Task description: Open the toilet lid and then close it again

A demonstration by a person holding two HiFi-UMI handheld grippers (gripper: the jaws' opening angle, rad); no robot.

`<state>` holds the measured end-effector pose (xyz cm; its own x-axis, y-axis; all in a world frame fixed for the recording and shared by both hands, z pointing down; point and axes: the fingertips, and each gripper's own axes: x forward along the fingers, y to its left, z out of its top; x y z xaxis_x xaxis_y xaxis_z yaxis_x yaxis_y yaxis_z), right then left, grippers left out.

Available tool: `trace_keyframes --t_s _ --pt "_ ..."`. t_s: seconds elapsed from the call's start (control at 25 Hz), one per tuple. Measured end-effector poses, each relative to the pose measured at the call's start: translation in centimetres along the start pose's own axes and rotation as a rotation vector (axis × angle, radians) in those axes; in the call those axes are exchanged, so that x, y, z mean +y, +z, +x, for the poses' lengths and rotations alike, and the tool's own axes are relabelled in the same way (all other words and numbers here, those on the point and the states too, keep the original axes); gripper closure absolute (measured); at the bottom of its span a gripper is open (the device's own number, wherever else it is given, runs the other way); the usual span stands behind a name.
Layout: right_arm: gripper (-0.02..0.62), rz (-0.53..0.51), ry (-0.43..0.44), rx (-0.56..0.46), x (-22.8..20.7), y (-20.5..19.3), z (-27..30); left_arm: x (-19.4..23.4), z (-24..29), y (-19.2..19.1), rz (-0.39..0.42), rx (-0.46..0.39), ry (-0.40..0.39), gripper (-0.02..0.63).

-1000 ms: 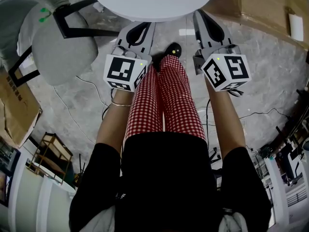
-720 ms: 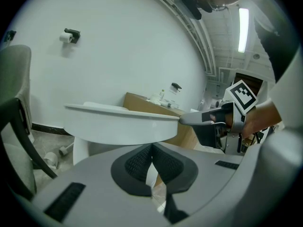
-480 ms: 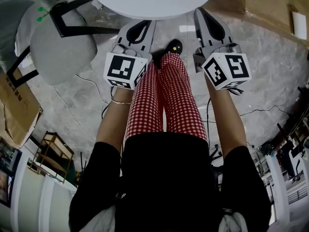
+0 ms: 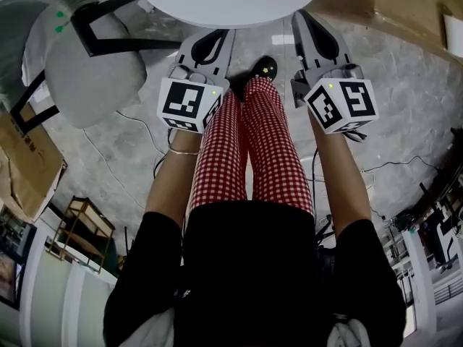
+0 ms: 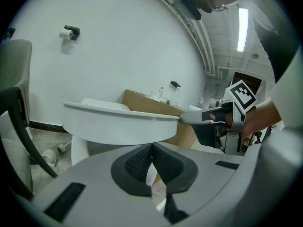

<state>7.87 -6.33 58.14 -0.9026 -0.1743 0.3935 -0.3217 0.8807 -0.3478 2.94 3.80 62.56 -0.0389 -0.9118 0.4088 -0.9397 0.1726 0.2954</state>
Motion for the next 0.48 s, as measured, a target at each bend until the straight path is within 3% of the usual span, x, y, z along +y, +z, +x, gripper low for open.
trace_keyframes --t_s 0.48 --pt "0.575 0.003 -0.024 0.013 -0.2 -1.5 0.2 0.2 0.2 -1.6 0.008 0.011 -0.022 0.603"
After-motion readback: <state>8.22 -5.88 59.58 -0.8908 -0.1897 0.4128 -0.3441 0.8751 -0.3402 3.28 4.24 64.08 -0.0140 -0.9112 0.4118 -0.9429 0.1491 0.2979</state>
